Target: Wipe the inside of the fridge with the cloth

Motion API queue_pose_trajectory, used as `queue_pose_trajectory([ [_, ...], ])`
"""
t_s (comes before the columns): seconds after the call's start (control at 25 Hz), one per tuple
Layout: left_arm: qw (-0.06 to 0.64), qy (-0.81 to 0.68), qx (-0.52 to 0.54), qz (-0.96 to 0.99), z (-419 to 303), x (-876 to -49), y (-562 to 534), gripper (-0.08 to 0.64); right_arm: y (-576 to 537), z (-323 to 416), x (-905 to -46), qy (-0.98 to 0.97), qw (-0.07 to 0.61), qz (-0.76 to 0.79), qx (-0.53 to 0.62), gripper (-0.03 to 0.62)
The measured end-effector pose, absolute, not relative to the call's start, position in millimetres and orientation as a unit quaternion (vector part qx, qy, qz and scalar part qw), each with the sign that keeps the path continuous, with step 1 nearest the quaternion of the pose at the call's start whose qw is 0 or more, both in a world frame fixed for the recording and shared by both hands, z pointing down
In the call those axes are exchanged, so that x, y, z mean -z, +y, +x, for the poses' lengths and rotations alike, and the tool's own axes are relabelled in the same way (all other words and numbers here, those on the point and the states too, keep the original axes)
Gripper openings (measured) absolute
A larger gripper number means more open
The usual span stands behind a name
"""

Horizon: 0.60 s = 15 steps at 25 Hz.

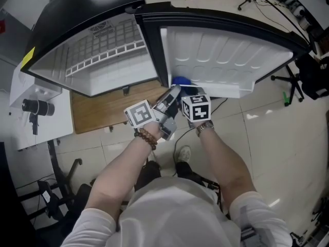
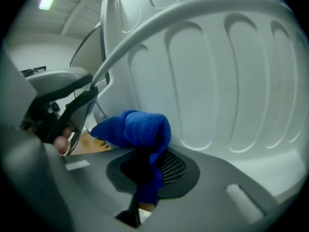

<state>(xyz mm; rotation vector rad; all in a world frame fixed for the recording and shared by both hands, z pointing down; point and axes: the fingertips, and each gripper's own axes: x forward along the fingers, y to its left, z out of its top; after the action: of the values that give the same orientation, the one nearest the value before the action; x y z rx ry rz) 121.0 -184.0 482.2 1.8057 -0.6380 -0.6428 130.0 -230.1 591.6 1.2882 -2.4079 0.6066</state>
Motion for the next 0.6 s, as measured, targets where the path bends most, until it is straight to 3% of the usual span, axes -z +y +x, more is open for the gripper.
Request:
queue_pose_trajectory([
  [0.6,0.527,-0.28,0.27,0.755,120,-485,-182,0.028,-229,182,-590,-0.818,0.185,0.506,-0.203,0.038],
])
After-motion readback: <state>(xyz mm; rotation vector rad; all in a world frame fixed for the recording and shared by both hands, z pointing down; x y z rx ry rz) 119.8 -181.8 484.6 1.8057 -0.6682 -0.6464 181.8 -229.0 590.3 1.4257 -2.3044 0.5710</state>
